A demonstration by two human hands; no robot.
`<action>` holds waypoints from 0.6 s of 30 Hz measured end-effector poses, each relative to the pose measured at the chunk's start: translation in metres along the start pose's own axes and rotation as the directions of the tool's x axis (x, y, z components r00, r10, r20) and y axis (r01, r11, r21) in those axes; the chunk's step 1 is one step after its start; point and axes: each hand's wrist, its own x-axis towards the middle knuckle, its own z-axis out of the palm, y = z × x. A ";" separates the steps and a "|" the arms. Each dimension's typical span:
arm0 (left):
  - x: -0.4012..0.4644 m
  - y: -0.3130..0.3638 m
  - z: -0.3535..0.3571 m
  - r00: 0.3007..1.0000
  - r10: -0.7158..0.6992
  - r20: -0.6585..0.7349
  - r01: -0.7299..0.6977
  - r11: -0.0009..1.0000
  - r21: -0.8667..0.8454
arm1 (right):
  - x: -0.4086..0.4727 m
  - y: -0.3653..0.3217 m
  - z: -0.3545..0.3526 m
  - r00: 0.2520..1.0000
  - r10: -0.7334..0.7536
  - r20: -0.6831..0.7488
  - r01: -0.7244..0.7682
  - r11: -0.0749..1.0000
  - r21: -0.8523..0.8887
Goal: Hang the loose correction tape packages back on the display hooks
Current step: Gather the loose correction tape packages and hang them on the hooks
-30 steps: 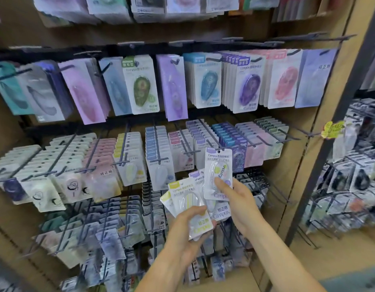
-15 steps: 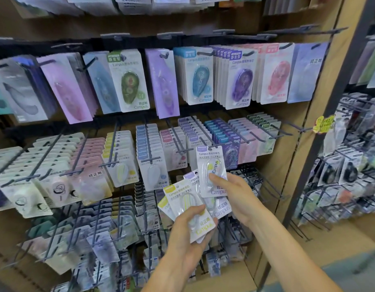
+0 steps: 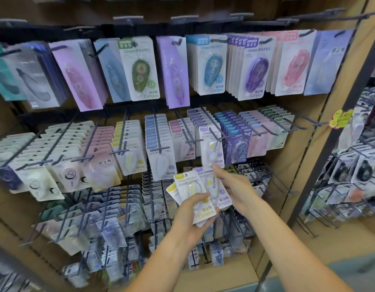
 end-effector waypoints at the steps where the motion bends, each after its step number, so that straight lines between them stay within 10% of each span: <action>1: -0.002 -0.005 -0.008 1.000 -0.004 -0.002 0.004 1.000 0.022 | -0.003 0.012 -0.004 1.000 0.004 0.005 -0.004 1.000 0.010; 9: -0.027 -0.043 -0.062 0.999 -0.003 -0.051 0.012 0.984 0.179 | -0.040 0.098 -0.011 0.989 -0.113 -0.098 0.113 0.994 -0.004; 18: -0.030 -0.016 -0.049 0.983 0.175 0.053 -0.182 0.947 0.265 | -0.040 0.015 -0.001 0.813 -0.571 -0.112 0.558 0.820 -0.130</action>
